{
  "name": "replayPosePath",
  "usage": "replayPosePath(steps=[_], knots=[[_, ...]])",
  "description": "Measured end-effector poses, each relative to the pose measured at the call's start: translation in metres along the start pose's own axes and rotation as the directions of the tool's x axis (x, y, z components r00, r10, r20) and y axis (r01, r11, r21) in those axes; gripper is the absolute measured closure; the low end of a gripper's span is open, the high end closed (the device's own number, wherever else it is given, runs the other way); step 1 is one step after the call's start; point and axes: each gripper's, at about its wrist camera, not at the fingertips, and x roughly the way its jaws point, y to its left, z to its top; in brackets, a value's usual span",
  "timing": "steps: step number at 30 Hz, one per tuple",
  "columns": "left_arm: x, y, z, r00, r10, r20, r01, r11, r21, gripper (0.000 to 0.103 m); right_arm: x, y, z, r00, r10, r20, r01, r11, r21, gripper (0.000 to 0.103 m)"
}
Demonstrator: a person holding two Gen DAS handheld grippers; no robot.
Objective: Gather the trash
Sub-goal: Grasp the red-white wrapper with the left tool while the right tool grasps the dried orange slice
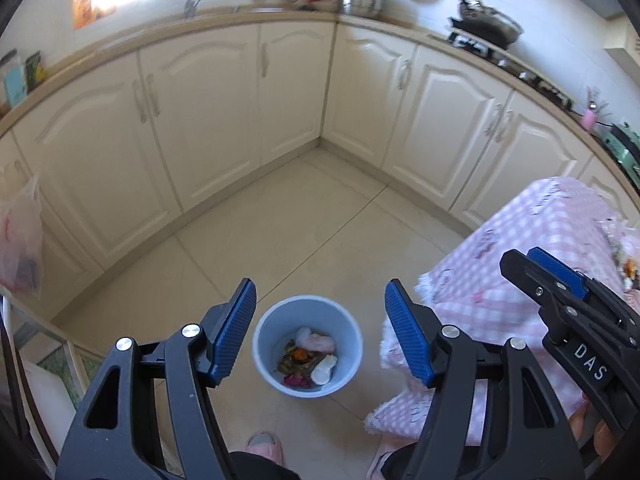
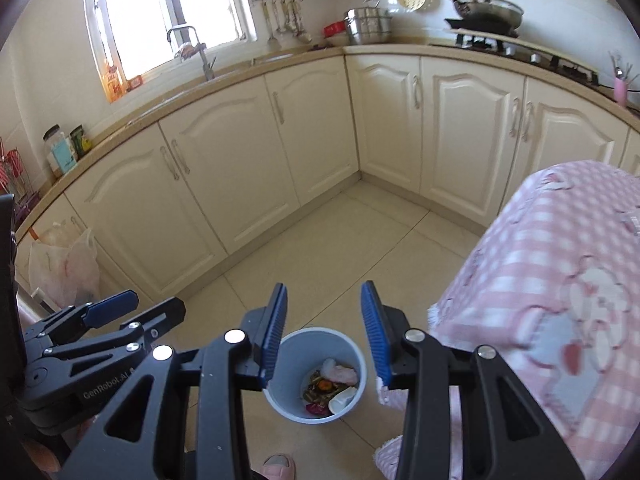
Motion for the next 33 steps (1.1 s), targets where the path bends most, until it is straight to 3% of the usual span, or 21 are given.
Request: replayPosePath(steps=[6,11,21,26,33], knots=[[-0.029,-0.063,0.002,0.996,-0.085,0.040,0.081,0.992,0.099,0.039,-0.061,-0.053,-0.001,0.995,-0.064,0.079,0.060,0.996,0.063,0.063],[-0.043,-0.130,-0.004,0.984,-0.176,0.027,0.168,0.967,0.193,0.039,-0.118,-0.111,-0.010,0.977,-0.162,0.139,0.145,0.981,0.126,0.063],[-0.052,-0.277,-0.031,0.947,-0.309,-0.083,0.317,0.869,0.379,0.038,-0.196,-0.245,-0.054,0.923,-0.358,0.141,0.301,0.901,0.313,0.056],[-0.045,-0.333,-0.048,0.934,-0.326,-0.150,0.358,0.833,0.422,0.037,-0.214,-0.292,-0.075,0.909,-0.398,0.120,0.327,0.863,0.385,0.056],[-0.029,-0.372,-0.056,0.932,-0.312,-0.185,0.363,0.822,0.439,0.038,-0.219,-0.327,-0.087,0.910,-0.404,0.091,0.334,0.845,0.417,0.056]])
